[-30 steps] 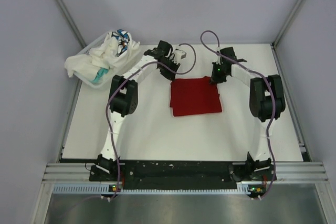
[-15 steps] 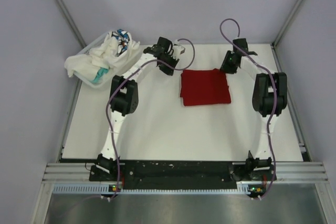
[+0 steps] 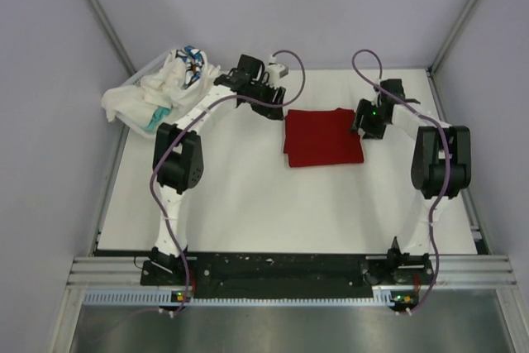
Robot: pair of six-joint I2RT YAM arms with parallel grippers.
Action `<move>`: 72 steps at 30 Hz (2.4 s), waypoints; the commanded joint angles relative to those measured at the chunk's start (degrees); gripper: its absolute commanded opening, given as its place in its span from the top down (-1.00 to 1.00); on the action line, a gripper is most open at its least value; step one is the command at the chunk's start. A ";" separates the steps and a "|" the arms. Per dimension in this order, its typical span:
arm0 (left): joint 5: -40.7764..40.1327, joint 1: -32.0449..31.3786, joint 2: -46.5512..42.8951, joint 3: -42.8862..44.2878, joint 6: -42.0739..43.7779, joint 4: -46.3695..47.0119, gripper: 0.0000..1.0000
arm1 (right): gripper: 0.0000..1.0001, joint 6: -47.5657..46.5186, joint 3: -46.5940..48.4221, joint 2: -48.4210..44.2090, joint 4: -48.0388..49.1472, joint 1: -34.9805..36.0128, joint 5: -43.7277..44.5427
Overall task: Fold and stack the t-shirts
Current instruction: Fold the long partially folded tshirt into a neat square, then put the neatly folded tshirt into the corner of the board with the right arm
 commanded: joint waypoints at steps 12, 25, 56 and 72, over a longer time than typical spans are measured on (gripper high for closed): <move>0.96 -0.36 -3.58 -6.81 1.20 2.67 -0.12 | 0.37 -4.38 -5.58 -2.12 7.08 0.28 -12.36; -3.43 2.63 -12.19 -15.51 10.70 -0.41 -0.12 | 1.00 -16.77 -1.99 -3.88 -0.91 -0.34 -2.09; -7.39 11.33 -23.10 -25.36 17.30 -1.02 -0.16 | -0.04 -26.01 14.62 2.73 -6.46 -22.48 43.61; -9.32 12.56 -40.74 -40.63 17.30 4.68 -0.21 | -0.97 -17.57 -6.26 -33.90 -1.11 -10.90 20.00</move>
